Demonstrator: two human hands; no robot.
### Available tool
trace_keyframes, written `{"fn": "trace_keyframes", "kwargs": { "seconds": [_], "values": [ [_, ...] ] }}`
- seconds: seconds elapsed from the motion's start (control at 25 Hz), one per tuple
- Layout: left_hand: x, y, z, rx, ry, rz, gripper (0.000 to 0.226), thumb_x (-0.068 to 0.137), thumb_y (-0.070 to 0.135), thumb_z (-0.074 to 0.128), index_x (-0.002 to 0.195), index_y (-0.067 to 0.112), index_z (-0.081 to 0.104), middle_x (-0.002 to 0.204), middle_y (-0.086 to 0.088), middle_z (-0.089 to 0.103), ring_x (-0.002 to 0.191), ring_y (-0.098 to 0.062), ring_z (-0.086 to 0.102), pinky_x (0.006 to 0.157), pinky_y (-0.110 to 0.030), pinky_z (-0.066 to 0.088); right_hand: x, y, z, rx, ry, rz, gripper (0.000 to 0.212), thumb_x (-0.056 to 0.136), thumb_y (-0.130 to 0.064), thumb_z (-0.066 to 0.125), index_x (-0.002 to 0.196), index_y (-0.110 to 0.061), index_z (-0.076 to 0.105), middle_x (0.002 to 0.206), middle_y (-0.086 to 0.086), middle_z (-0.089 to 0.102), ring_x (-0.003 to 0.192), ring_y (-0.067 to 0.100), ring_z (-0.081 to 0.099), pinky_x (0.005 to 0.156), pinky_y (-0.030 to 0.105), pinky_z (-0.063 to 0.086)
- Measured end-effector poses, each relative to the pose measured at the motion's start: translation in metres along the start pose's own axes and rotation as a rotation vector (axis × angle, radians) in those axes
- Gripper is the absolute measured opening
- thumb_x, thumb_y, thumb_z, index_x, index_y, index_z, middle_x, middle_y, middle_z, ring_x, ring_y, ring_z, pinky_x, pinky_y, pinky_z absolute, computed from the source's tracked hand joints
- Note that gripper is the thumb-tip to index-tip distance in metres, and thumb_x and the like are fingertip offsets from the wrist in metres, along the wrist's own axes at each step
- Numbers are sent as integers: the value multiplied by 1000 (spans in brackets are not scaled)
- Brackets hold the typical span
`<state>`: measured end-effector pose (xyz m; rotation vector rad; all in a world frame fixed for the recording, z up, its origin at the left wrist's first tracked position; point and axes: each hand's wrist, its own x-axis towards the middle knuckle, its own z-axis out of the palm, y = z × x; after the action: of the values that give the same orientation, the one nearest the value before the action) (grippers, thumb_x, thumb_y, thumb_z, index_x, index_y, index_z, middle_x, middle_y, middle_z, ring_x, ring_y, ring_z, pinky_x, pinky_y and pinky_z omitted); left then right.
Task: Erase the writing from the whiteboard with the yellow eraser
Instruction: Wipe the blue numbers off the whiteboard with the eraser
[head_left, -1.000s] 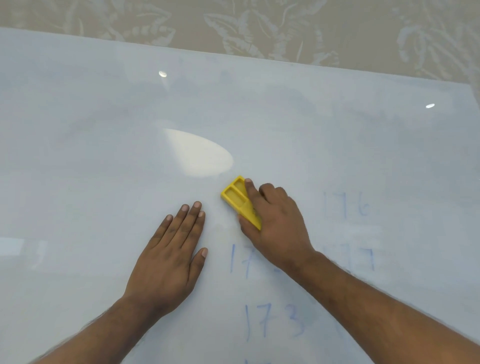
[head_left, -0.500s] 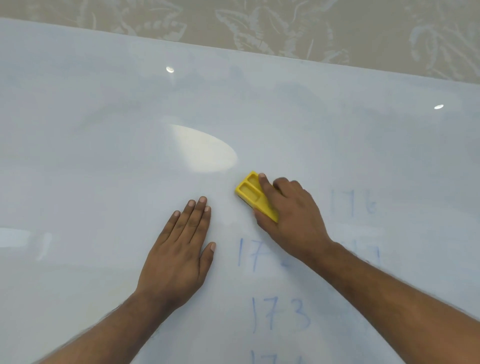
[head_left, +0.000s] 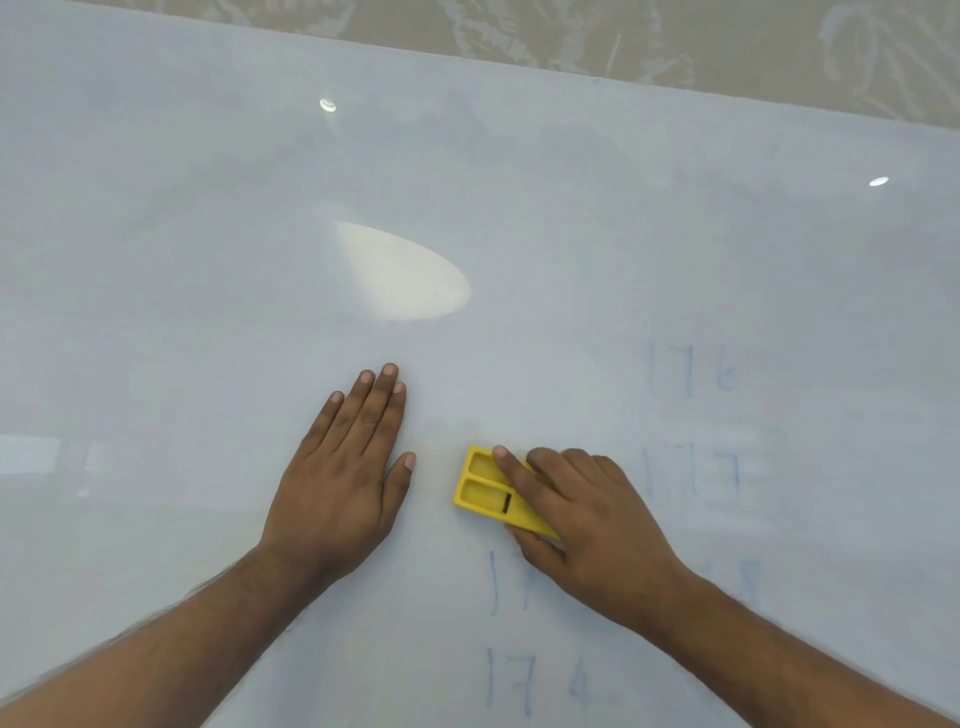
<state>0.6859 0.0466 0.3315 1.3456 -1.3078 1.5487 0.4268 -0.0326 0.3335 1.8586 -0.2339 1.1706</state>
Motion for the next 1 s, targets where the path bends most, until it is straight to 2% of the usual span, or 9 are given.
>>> {"fn": "trace_keyframes", "kwargs": {
  "seconds": [0.16, 0.28, 0.44, 0.64, 0.72, 0.88, 1.0],
  "values": [
    [-6, 5, 0, -10, 2, -26, 62, 105, 36, 28, 159, 6, 22, 169, -7, 18, 157, -21, 14, 126, -42, 15, 8, 29, -9, -17, 12, 137, 59, 90, -40, 49, 144, -17, 44, 115, 3, 56, 91, 26, 53, 74, 35, 35],
    [-9, 9, 0, -21, 1, -40, 62, 104, 35, 29, 159, 5, 23, 169, -8, 17, 157, -21, 14, 126, -42, 14, 27, 25, -2, 43, 49, 242, 60, 89, -40, 46, 145, -17, 43, 119, 4, 54, 95, 28, 54, 77, 36, 37],
    [-16, 10, 0, -27, -2, -40, 63, 104, 35, 29, 158, 5, 23, 169, -8, 18, 156, -22, 15, 127, -41, 13, 18, 0, 4, 114, 33, 152, 58, 91, -35, 50, 146, -18, 41, 124, 4, 54, 102, 27, 52, 86, 40, 39],
    [-25, 12, -1, -25, -13, -41, 63, 104, 35, 30, 159, 4, 22, 169, -9, 18, 156, -22, 15, 127, -41, 13, -22, 0, -3, 65, -65, -46, 53, 100, -37, 47, 148, -17, 38, 125, 2, 54, 98, 26, 53, 85, 37, 42],
    [-27, 15, 0, -25, -11, -60, 62, 104, 34, 29, 158, 4, 23, 169, -9, 18, 157, -23, 15, 126, -43, 14, -19, 15, -7, 37, -51, -20, 54, 99, -38, 47, 147, -15, 40, 124, 4, 56, 97, 27, 54, 83, 38, 41],
    [-29, 18, 0, -42, -20, -87, 62, 104, 33, 29, 159, 4, 21, 169, -9, 18, 157, -23, 14, 126, -44, 15, 17, 16, 0, 153, 33, 190, 58, 91, -37, 51, 143, -14, 45, 124, 4, 57, 103, 28, 55, 87, 40, 43],
    [-38, 20, 0, -53, -30, -74, 63, 104, 34, 30, 159, 4, 21, 169, -10, 18, 157, -24, 14, 126, -44, 14, 20, -3, 8, 197, 22, 144, 57, 90, -35, 55, 143, -14, 45, 127, 3, 56, 106, 27, 54, 91, 40, 42]
  ]
}}
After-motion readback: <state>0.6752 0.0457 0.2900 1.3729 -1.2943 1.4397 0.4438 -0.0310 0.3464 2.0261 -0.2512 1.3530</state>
